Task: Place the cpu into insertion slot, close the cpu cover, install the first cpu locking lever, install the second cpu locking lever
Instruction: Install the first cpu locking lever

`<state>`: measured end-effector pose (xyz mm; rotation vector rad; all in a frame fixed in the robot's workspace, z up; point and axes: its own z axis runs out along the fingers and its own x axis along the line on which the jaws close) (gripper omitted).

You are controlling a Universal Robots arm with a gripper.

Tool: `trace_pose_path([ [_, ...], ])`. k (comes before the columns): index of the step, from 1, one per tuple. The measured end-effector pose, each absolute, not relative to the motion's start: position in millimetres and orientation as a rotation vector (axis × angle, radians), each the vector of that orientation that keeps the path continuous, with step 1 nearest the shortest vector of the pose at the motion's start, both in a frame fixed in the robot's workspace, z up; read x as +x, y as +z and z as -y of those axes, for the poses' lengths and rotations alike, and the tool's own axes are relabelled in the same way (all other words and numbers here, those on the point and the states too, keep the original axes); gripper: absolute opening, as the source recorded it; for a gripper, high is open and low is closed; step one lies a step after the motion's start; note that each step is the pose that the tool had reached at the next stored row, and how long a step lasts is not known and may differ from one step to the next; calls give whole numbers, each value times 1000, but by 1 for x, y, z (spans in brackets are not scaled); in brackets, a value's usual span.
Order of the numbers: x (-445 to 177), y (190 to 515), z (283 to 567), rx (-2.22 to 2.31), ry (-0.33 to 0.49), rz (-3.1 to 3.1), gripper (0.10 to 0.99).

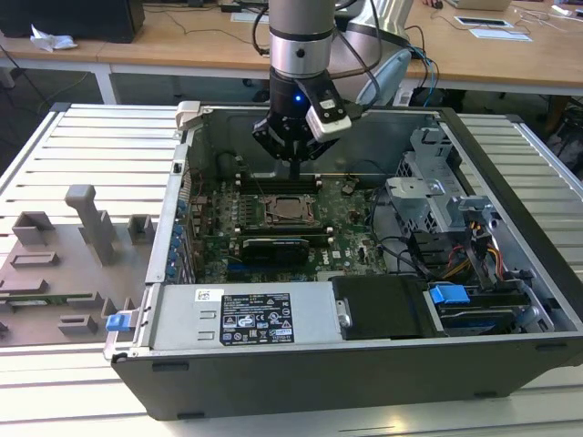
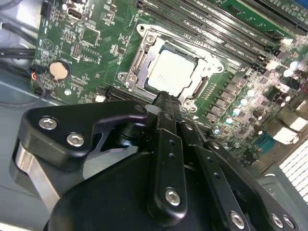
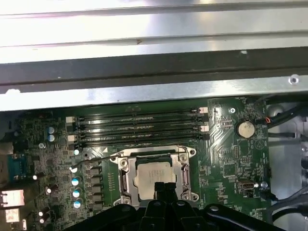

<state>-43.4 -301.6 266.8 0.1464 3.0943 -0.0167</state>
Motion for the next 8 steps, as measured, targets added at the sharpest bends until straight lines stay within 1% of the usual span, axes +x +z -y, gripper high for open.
trace_pose_path([
  [8,-43,267,302,324,-20,-3081,106],
])
